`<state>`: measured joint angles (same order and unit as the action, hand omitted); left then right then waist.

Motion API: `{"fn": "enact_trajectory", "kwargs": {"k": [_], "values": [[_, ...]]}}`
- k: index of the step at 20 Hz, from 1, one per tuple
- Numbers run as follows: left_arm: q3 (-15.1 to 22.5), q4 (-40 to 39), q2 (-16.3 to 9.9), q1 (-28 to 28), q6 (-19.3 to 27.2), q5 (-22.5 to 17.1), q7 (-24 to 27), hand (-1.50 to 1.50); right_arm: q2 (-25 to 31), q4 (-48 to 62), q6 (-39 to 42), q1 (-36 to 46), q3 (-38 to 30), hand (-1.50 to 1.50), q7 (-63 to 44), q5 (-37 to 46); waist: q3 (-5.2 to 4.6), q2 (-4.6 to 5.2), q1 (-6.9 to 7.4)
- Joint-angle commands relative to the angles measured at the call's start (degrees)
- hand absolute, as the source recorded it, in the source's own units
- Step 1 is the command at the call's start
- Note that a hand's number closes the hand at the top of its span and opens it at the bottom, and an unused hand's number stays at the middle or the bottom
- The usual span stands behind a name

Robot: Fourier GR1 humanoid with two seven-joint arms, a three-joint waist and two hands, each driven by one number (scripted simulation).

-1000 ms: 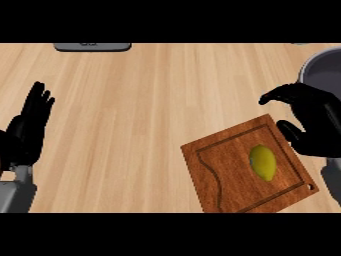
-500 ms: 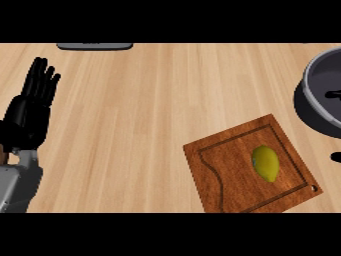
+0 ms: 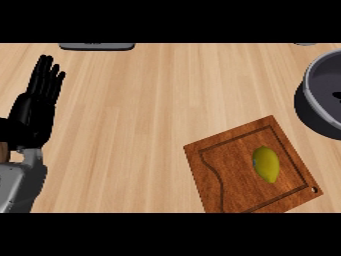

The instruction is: Pick the lemon from the cutting board and place it in the pot

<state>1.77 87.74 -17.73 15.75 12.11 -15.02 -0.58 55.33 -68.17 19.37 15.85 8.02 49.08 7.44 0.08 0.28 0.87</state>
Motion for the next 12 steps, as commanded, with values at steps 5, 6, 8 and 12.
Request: {"fn": "enact_trajectory", "kwargs": {"k": [5, 6, 8, 12], "values": [[0.2, 0.2, 1.6, -0.9, 0.8, 2.2, -0.2, 0.0, -0.7, -10.9, 4.7, 2.3, 5.5, -1.5, -9.2, 7.1, -0.13, -0.38, -0.77], [-2.1, 0.2, 0.4, -2.1, -1.1, 0.5, 1.0, 0.0, 0.9, -7.4, 5.1, 1.1, 5.1, -1.5, -4.7, 8.8, -0.11, -0.31, -0.65], [-0.6, -3.6, 2.4, 0.2, 0.4, 2.7, 1.8, 0.0, -0.8, -14.5, 3.3, -0.8, 7.7, -1.5, -11.7, 11.1, -0.14, -0.34, -1.36], [-1.7, -0.1, 2.6, -0.3, -0.6, 2.1, -0.5, 0.0, -4.0, -9.9, 5.5, 0.7, 6.4, -1.5, -12.5, 15.3, -0.1, -0.3, -0.77]]}}
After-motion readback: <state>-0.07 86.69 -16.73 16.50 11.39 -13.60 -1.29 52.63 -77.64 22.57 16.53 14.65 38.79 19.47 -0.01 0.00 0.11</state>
